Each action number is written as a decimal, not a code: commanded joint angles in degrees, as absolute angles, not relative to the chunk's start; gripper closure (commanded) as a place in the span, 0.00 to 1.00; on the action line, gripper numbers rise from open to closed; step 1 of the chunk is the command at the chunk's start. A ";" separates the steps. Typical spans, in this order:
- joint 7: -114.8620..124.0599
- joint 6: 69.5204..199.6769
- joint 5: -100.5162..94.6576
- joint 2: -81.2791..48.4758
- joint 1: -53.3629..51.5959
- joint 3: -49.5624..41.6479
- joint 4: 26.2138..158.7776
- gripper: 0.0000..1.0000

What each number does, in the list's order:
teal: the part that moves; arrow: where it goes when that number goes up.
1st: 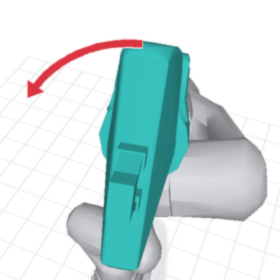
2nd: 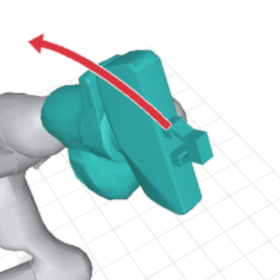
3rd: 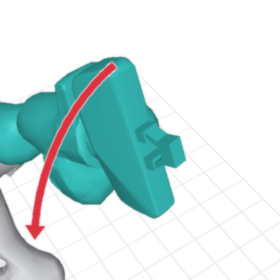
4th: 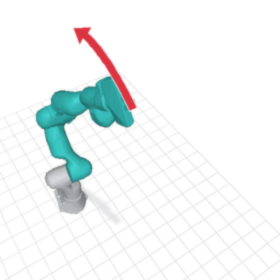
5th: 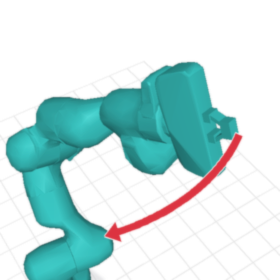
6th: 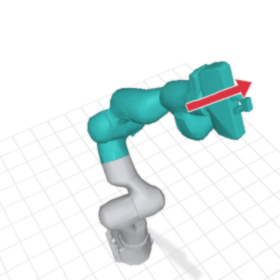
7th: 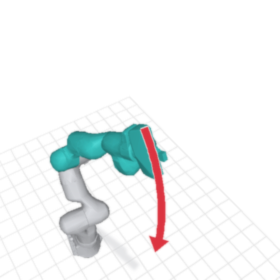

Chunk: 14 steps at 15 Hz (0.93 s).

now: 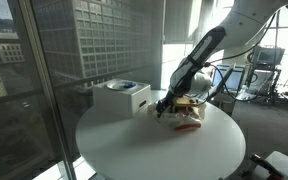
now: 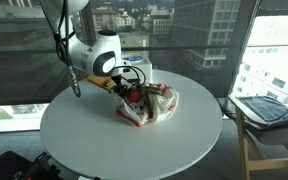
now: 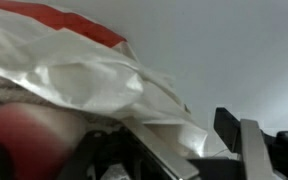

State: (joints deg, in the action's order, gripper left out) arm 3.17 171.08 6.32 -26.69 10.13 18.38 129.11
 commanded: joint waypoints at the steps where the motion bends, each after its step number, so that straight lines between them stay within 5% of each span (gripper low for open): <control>1: 1.39 170.60 7.81 -28.28 7.48 15.52 126.95 0.55; 6: -1.06 169.98 12.86 -29.26 12.97 21.12 126.36 0.85; 9: -2.56 169.82 17.86 -27.91 16.31 24.32 126.91 0.92; 14: -8.59 167.38 29.07 -27.11 26.94 33.82 126.17 0.87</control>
State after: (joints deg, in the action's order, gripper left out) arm -3.84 170.08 22.86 -28.42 20.84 28.19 126.86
